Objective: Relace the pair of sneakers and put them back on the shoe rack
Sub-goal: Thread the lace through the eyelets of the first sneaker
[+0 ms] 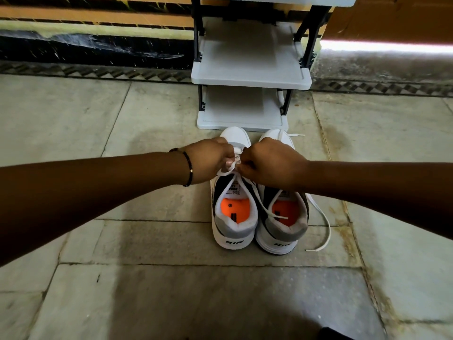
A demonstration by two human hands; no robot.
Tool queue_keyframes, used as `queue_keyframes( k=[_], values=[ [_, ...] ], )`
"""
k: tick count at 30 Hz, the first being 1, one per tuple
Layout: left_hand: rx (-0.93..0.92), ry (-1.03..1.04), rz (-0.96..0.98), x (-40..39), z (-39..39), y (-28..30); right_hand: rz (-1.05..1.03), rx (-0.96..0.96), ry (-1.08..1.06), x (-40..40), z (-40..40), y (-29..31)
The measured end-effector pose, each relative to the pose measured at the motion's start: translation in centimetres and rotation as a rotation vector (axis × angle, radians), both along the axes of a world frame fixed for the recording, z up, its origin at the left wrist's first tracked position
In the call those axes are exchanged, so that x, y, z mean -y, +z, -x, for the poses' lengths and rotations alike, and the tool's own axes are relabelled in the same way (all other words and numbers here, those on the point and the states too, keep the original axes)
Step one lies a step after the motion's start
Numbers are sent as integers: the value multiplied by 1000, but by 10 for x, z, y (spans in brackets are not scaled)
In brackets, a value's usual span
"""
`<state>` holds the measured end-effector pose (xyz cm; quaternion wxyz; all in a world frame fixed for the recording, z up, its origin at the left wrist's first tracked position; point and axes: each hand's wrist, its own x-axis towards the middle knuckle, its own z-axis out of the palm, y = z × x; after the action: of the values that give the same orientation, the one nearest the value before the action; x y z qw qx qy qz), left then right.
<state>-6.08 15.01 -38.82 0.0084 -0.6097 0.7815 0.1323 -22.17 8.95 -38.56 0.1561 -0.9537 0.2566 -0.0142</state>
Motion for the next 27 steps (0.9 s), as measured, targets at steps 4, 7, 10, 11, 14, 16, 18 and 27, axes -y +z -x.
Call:
queue_keyframes(
  k=[4, 7, 10, 11, 14, 16, 18, 27],
  values=[
    [453, -250, 356, 6, -8, 10, 8, -16, 34, 4, -1, 9],
    [553, -365, 425, 3, -15, 11, 12, -62, 59, 7, 1, 14],
    [645, -392, 397, -1, -23, 9, -20, -136, 77, 5, 11, 17],
    [662, -380, 400, -2, -25, 6, -30, -159, 77, 3, 15, 17],
    [657, -374, 419, -6, -29, -5, -54, -189, 72, -5, 26, 10],
    [669, -378, 423, -6, -25, -11, -60, -187, 77, -10, 30, 6],
    [634, -355, 422, -4, -22, -15, -49, -173, 81, -15, 31, 6],
    [476, -197, 271, 10, -26, -36, -17, -110, 86, -30, 34, 4]
  ],
)
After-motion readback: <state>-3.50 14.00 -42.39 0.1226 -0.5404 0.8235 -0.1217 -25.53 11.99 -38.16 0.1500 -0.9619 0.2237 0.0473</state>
